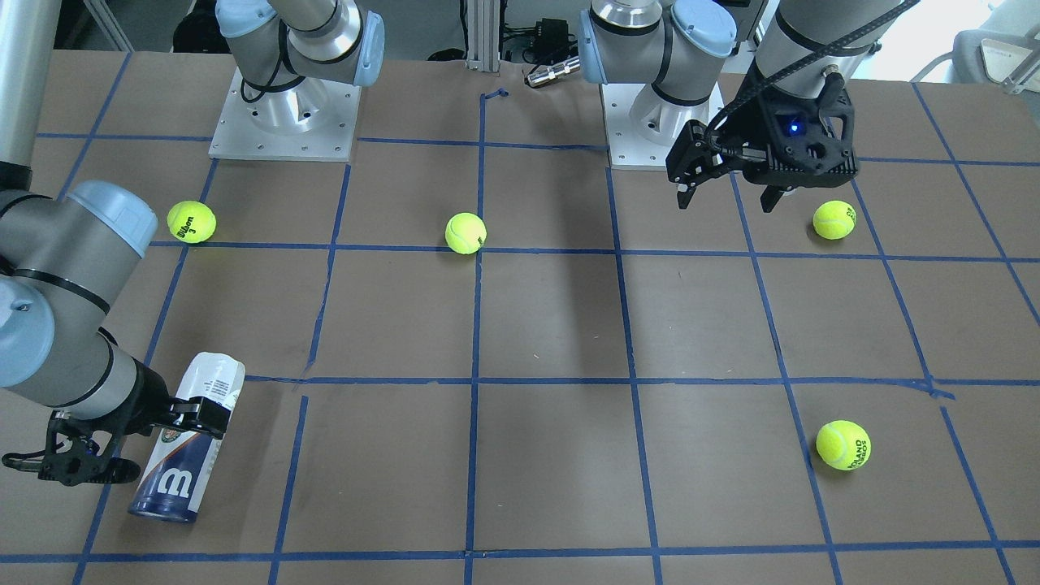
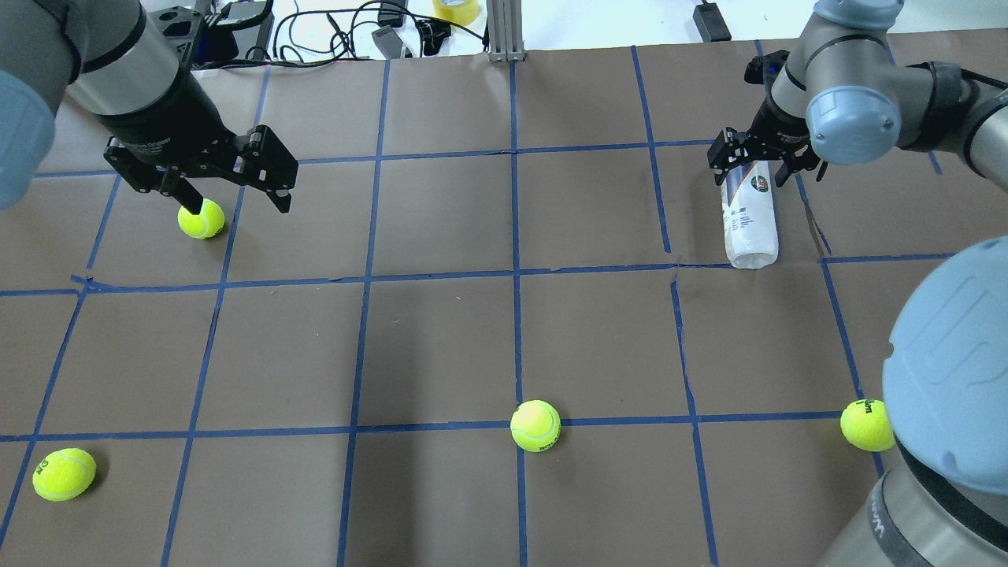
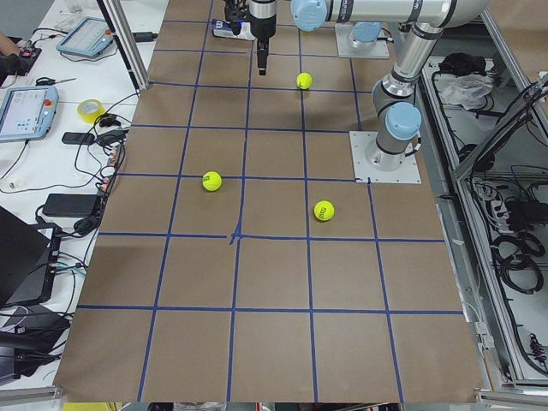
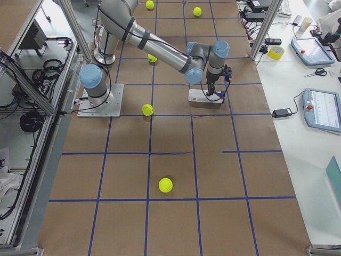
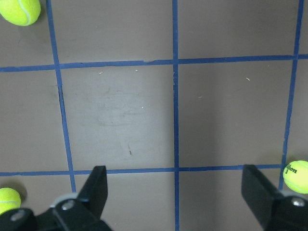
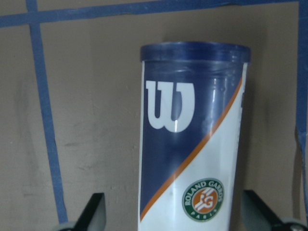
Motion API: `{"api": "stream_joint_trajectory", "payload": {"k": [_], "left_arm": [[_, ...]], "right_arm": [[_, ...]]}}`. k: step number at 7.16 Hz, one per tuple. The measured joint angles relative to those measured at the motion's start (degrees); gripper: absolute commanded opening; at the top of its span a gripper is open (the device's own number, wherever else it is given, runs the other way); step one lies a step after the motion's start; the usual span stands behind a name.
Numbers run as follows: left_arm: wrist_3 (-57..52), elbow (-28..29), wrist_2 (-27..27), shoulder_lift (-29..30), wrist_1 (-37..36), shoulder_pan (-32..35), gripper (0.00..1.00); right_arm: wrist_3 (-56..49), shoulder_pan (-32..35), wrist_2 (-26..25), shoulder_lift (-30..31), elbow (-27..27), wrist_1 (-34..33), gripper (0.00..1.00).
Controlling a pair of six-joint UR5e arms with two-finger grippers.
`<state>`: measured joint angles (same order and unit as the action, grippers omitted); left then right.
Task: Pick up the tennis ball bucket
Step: 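Lower the right gripper around the can top and close on it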
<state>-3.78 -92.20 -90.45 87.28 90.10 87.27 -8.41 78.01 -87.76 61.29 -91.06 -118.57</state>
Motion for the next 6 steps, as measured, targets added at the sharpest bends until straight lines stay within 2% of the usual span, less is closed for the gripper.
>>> {"api": "stream_joint_trajectory", "payload": {"k": [3, 4, 5, 6], "left_arm": [[0.0, 0.0, 0.1, 0.1, -0.2, 0.0, 1.00], [0.0, 0.0, 0.1, 0.1, -0.5, 0.0, 1.00], [0.0, 0.0, 0.1, 0.1, -0.6, 0.0, 1.00], [0.0, 0.0, 0.1, 0.1, -0.7, 0.0, 1.00]], "right_arm": [[-0.1, -0.4, -0.2, -3.2, -0.1, -1.1, 1.00], [-0.1, -0.4, -0.3, -3.8, -0.1, -1.2, 0.89], [-0.2, -0.4, -0.5, -3.9, -0.1, -1.3, 0.64], [-0.3, -0.4, -0.6, -3.8, -0.1, -1.2, 0.47]]}}
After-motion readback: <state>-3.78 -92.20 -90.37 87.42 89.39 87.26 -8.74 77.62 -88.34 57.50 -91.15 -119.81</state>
